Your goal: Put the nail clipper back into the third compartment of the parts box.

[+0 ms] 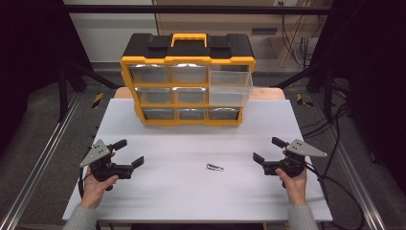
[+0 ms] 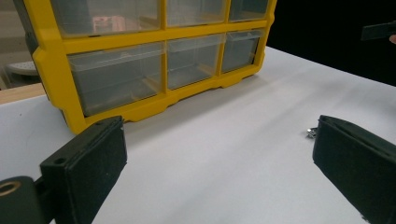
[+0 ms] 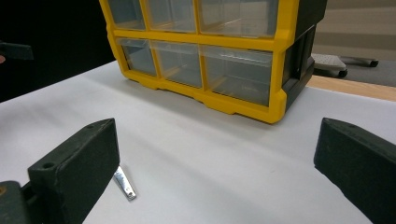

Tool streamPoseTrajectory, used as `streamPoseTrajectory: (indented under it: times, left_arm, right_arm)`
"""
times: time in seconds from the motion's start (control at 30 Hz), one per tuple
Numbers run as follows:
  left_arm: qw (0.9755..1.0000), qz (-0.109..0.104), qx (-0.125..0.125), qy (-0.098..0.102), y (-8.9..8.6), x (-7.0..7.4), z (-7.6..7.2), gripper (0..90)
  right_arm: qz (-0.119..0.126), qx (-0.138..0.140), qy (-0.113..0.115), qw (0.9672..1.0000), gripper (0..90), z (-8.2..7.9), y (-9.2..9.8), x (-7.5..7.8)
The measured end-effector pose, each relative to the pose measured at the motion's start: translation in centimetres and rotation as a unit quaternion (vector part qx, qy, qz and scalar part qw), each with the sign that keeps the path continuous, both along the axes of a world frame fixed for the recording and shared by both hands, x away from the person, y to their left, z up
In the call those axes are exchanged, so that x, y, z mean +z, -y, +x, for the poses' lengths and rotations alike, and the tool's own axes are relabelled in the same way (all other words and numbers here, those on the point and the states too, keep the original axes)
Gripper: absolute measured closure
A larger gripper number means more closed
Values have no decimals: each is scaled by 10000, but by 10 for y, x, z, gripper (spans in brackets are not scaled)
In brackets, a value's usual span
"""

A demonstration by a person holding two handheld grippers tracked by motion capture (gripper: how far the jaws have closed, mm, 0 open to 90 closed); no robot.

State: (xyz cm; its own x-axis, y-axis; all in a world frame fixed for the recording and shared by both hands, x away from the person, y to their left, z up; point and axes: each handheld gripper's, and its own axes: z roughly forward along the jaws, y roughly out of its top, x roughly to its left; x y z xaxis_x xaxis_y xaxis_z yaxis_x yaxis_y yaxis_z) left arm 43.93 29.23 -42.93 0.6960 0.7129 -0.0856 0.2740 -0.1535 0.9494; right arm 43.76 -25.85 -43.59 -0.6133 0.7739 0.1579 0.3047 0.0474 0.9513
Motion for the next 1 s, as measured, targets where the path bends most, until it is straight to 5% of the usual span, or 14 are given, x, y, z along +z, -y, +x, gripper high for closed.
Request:
streamPoseTrajectory:
  times: [1.0]
  left_arm:
    - [9999,103,42,-117,0,-7,2,28]
  right_arm:
    - [-436,319,-126,9985,6,4,-26,8]
